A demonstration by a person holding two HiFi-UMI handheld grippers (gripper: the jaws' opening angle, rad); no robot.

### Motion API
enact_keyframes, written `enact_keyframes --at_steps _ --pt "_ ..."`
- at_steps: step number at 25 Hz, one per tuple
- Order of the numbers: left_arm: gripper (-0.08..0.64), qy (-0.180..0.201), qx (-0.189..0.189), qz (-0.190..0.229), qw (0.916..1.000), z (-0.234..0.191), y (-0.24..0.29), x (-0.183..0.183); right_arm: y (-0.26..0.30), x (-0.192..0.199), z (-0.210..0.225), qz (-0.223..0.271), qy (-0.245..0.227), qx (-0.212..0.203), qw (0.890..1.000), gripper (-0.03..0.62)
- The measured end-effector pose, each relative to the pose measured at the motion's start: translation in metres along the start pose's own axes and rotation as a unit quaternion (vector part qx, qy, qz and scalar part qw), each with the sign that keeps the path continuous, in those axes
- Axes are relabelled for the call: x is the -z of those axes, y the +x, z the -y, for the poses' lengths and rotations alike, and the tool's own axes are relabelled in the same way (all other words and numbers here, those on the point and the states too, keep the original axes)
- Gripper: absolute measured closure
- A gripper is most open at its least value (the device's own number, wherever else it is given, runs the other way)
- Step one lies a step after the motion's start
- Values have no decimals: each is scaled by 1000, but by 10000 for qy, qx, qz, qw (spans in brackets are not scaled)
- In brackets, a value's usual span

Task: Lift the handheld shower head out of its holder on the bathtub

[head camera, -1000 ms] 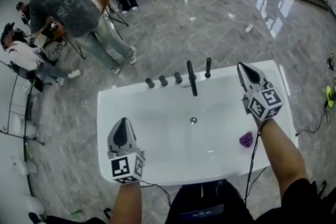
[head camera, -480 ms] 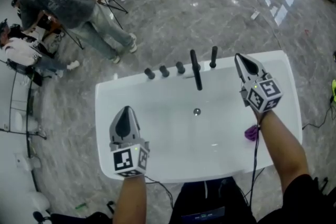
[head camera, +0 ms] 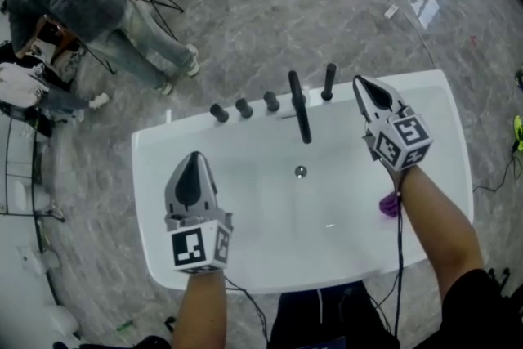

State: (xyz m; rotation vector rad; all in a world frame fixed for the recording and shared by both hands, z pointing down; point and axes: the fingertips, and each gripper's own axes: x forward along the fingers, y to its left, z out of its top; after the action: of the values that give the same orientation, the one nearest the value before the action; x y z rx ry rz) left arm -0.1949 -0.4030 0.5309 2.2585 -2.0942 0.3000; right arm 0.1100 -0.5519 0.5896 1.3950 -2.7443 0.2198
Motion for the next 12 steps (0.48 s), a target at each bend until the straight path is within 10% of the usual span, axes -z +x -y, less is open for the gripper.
enact_keyframes --at_steps 12 --pt "551 120 193 -16 9997 8 30 33 49 64 28 -377 -17 93 9992 586"
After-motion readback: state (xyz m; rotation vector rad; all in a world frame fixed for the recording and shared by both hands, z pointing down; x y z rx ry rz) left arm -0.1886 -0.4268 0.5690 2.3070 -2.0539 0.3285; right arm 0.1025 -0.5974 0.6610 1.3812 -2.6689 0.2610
